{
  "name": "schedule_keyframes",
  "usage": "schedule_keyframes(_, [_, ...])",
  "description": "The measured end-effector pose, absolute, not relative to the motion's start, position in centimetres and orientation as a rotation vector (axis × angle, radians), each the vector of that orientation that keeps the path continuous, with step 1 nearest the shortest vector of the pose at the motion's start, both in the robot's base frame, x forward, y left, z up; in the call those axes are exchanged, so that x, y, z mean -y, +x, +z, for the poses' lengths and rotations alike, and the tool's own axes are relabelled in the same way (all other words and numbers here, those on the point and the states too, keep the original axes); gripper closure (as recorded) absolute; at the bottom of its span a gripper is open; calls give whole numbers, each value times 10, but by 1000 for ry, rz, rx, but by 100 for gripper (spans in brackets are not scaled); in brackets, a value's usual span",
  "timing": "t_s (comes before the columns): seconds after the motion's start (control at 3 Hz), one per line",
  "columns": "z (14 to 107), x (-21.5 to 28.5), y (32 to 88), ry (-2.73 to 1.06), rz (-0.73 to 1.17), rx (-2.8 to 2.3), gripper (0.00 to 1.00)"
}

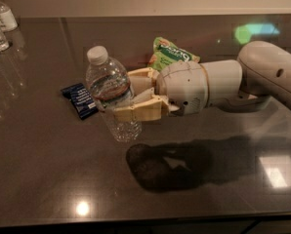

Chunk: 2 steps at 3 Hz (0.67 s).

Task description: Place water bottle upright

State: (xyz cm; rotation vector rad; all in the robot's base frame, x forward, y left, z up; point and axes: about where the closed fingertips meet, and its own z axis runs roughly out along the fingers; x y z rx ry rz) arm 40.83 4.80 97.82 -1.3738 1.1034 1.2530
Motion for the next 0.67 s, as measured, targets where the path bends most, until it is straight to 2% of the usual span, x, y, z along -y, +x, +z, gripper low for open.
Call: schedule_keyframes(0.67, [953, -41, 419, -1296, 1292, -1077, 100])
